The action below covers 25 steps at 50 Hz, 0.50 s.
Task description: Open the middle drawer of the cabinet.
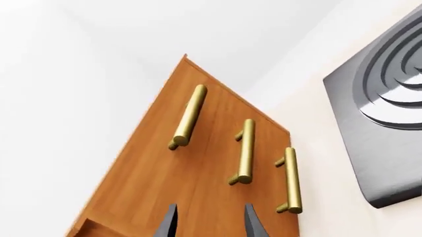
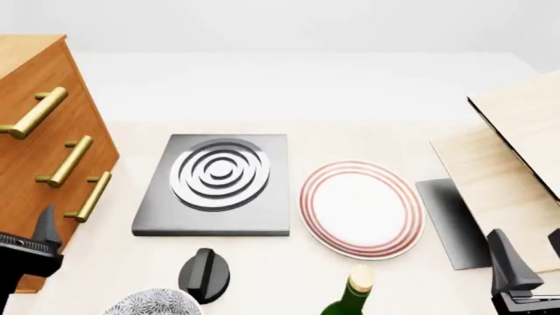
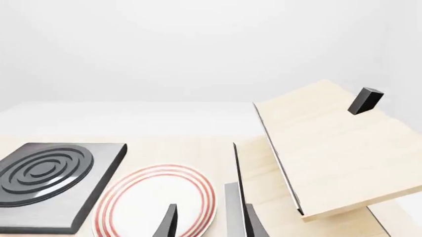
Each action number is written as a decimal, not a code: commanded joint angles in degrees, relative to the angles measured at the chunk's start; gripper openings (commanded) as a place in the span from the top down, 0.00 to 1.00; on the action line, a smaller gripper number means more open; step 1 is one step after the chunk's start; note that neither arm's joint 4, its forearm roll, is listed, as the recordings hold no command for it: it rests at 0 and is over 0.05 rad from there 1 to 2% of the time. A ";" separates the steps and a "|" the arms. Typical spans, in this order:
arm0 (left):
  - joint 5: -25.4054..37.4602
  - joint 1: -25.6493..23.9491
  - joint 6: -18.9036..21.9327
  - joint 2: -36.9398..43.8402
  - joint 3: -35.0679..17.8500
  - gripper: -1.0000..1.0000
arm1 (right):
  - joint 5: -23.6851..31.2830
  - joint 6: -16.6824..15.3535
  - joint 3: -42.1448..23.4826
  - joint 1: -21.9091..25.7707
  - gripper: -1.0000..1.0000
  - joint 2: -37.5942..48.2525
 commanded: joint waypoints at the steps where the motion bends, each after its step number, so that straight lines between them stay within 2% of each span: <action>1: -24.26 1.21 3.05 23.42 0.04 0.00 | -0.02 0.00 0.01 -0.01 0.00 0.00; 8: -25.15 1.72 2.70 26.85 0.04 0.00 | -0.01 0.02 0.01 -0.02 0.00 0.00; 17: -25.15 1.04 3.24 26.63 0.03 0.00 | -0.01 0.00 0.01 -0.01 0.00 0.00; 18: -25.15 0.17 4.73 29.44 -2.53 0.00 | 0.00 0.00 0.01 -0.01 0.00 0.00; 25: -25.15 0.25 4.80 28.74 -2.87 0.00 | 0.00 0.01 0.01 0.00 0.00 0.00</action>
